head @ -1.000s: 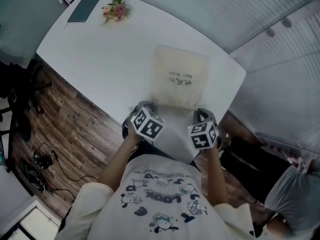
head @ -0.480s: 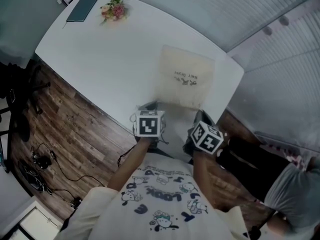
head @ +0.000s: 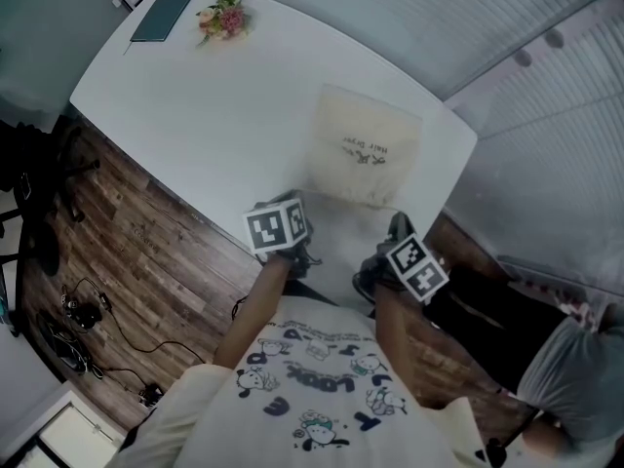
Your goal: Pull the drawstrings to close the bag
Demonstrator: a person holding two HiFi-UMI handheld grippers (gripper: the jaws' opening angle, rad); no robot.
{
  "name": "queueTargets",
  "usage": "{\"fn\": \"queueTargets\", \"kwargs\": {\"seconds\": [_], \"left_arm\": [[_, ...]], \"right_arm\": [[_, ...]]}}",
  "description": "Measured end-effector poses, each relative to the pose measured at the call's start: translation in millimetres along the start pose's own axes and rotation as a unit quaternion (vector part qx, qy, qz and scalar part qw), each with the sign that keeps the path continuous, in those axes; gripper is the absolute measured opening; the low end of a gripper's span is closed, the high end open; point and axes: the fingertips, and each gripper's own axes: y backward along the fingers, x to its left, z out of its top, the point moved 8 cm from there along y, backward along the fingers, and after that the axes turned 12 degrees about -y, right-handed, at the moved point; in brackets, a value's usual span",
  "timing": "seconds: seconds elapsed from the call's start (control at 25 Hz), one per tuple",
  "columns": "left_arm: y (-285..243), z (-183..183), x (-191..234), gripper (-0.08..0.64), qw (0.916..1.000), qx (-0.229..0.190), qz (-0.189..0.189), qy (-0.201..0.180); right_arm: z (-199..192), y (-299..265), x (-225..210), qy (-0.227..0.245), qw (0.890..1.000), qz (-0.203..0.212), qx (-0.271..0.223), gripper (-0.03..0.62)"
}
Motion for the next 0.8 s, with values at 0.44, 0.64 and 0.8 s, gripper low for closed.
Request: {"fn": "queueTargets", "kwargs": {"seconds": [0.44, 0.64, 0.8], "left_arm": [[-0.8, -10.3, 32.8, 0.046, 0.9981, 0.02, 0.055, 0.016], [-1.4, -7.5, 35.6, 0.044, 0.9979, 0.022, 0.061, 0.002], [-0.7, -7.9, 37.0, 0.046, 0.9974, 0.025, 0.067, -0.002]], "right_arm": [[5.4, -8.6, -38.8, -0.032, 0.999, -0.038, -0.014, 0.017], [2.2, -9.4, -38.9, -0.013, 0.999, -0.035, -0.003, 0.017], [-0.2, -10.8, -39.5, -0.017, 0.999, -0.029, 0.014, 0.018]]}}
